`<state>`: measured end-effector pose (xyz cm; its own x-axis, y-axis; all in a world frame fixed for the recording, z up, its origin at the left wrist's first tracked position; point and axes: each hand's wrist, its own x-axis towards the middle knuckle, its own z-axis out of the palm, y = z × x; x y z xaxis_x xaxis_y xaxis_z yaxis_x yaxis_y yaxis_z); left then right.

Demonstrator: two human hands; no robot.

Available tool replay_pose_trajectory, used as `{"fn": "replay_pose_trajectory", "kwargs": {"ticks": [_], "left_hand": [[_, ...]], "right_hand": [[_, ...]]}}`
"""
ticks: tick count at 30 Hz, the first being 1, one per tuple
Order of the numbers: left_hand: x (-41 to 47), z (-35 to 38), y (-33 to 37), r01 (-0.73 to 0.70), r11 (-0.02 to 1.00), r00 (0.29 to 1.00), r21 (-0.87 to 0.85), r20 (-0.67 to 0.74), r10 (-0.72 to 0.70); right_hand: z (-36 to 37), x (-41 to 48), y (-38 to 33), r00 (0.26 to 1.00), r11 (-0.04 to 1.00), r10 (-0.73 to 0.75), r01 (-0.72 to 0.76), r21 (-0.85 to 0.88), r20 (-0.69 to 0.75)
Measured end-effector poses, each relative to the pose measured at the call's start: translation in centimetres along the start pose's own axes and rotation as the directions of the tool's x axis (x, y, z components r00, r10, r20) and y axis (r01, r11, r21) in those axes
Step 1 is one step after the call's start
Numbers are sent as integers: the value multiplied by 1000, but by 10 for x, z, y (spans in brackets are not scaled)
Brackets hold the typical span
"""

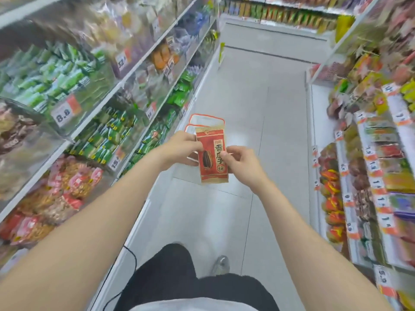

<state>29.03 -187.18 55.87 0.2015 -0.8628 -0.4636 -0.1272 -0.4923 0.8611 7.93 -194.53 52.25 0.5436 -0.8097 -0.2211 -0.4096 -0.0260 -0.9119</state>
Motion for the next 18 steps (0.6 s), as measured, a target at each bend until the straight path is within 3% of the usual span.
{"fn": "replay_pose_trajectory", "kwargs": {"ticks": [3,7,14,18], "left_hand": [[47,-12,18,-38,998,998,-53,-46,36],[125,-41,33,-30,995,997,-97,-79,22],[281,-120,44,55,998,989,27,-137,-51],[356,-158,40,117,988,982,103,-159,-100]], "right_hand": [[-22,63,-11,1000,1000,6,-6,0,0],[-33,159,-20,994,998,-21,27,-58,105],[-18,343,-17,989,988,-8,30,-149,145],[-10,436,-9,975,954,-45,107,-281,218]]}}
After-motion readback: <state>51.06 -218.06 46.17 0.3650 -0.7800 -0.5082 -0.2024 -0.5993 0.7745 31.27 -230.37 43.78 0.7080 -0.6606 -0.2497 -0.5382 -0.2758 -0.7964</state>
